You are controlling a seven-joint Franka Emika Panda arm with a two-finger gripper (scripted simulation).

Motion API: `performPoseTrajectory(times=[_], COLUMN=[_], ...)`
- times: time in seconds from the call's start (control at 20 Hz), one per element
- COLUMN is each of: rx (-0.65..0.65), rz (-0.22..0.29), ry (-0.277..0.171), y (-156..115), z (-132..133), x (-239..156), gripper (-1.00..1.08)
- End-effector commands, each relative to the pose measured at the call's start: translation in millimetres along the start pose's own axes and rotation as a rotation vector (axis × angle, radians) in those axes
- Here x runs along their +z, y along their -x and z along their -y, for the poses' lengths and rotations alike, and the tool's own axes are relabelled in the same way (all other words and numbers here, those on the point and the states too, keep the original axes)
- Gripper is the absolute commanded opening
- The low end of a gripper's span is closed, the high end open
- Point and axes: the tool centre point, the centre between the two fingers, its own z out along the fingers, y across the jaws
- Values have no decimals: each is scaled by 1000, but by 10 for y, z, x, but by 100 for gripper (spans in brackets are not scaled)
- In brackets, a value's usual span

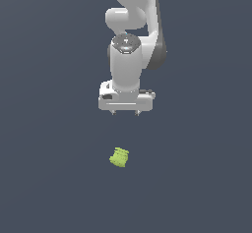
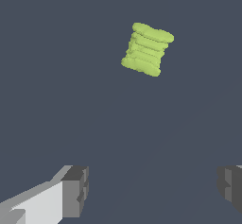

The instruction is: Pick up the object and move it to a goal position.

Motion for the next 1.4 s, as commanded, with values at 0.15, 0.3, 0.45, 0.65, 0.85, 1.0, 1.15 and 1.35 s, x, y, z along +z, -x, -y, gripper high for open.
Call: performPoseTrajectory(times=[0.15, 0.3, 0.45, 0.65, 0.85, 1.0, 1.15, 1.35], rx=[0, 0, 0, 2, 7, 6, 6, 16], rz=[0, 0, 0, 5, 23, 28, 27, 26], ry=[0, 0, 0, 0, -2, -2, -2, -2], y=[0, 0, 0, 13, 71, 103, 95, 38], z=[0, 0, 0, 25, 115, 143, 137, 126], x=[0, 0, 0, -1, -9, -16, -14, 3], gripper=[100, 100, 100, 100, 100, 100, 100, 100])
